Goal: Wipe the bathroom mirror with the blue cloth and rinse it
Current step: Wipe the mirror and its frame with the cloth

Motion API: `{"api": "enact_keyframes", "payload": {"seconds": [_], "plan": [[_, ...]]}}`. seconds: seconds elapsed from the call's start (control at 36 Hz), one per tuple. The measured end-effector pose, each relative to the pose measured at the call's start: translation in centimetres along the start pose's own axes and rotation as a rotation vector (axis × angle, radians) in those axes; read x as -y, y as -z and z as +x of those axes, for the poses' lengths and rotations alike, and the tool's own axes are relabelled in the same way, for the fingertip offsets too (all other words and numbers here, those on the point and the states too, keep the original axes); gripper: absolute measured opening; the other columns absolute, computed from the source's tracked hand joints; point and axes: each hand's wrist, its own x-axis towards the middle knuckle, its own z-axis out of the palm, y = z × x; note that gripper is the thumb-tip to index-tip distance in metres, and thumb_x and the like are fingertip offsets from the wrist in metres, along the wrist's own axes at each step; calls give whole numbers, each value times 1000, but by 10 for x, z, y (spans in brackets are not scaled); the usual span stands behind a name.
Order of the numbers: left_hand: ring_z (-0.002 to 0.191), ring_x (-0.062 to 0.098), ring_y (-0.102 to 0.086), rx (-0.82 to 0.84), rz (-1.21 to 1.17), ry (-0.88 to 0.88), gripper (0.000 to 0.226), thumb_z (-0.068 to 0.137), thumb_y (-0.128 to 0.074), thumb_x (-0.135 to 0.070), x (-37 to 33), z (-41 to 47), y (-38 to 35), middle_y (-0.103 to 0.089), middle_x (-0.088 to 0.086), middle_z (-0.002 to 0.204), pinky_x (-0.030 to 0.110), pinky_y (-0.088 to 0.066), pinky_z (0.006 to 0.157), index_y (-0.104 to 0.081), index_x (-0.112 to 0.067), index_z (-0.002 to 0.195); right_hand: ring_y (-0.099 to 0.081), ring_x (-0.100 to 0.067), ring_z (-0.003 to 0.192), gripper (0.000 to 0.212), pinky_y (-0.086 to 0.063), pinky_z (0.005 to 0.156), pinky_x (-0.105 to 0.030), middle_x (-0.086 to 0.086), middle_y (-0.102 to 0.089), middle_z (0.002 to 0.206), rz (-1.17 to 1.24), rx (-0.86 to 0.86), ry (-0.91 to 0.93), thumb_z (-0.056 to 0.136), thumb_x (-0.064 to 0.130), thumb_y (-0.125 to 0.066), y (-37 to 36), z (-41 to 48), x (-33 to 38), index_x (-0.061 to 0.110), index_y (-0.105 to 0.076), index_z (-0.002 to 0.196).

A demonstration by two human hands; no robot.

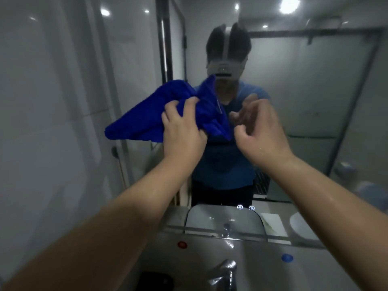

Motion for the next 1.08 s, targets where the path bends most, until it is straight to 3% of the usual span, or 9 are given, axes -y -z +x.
{"api": "enact_keyframes", "payload": {"seconds": [0.19, 0.28, 0.39, 0.53, 0.61, 0.69, 0.83, 0.94, 1.08], "plan": [[119, 37, -50, 212, 43, -162, 73, 72, -75, -14, 14, -89, -58, -43, 12, 146, 51, -49, 98, -53, -33, 140, -54, -36, 119, 21, -47, 108, -46, -11, -52, 120, -181, -32, -233, 90, 30, -60, 34, 14, -17, 19, -49, 104], [132, 29, -48, 446, 106, -214, 57, 91, -70, -18, 22, -139, -70, -40, 5, 153, 48, -45, 111, -53, -36, 143, -53, -40, 120, 27, -44, 107, -48, -17, -54, 122, -230, 18, -201, 90, 29, -62, 31, 4, -21, 20, -42, 104], [127, 23, -61, 645, -456, 211, 33, 92, -77, -40, 53, -198, -101, -64, -2, 138, 55, -37, 122, -67, -42, 123, -55, -36, 117, 31, -49, 100, -44, -2, -52, 115, -225, 120, -154, 82, 32, -59, 40, -1, -32, 22, -39, 104], [125, 33, -57, 868, 120, -82, 49, 89, -67, -26, 116, -230, -123, -46, 9, 141, 32, -50, 93, -58, -24, 137, -59, -22, 119, 24, -54, 104, -44, 3, -63, 118, -182, 299, -145, 68, 50, -47, 59, 1, -48, 32, -51, 83], [109, 31, -66, 695, 103, 180, 28, 73, -67, -36, 116, -222, -84, -61, -2, 111, 34, -49, 89, -68, -28, 100, -58, -23, 112, 21, -51, 100, -37, 1, -61, 113, -136, 337, -218, 76, 45, -55, 64, -15, -49, 30, -57, 92], [100, 30, -61, 427, -228, 419, 32, 80, -77, -12, 67, -166, -55, -51, -1, 109, 39, -49, 91, -61, -29, 101, -57, -20, 105, 16, -49, 95, -35, 3, -57, 109, -109, 271, -265, 87, 29, -64, 63, -32, -70, 25, -61, 101], [107, 20, -53, 73, -373, 188, 42, 83, -76, -23, -16, -33, -17, -51, 7, 126, 31, -42, 101, -62, -26, 122, -61, -12, 86, 7, -47, 71, -31, 6, -61, 96, 1, 119, -424, 92, 23, -60, 66, -43, -91, 23, -61, 99], [107, 21, -56, 42, -441, 76, 38, 85, -68, -34, -93, 53, 6, -58, 11, 123, 19, -39, 90, -62, -23, 121, -66, -21, 77, 23, -51, 67, -31, -1, -72, 95, 272, 157, -682, 105, 38, -54, 70, -42, -82, 21, -64, 93], [97, 21, -73, 271, -516, 63, 45, 76, -67, -57, -193, 93, 15, -76, -2, 106, 27, -53, 80, -71, -26, 110, -77, -48, 106, 76, -64, 85, -60, -12, -68, 131, 1097, 414, -903, 96, 88, -30, 99, -42, -66, 43, -50, 154]]}}
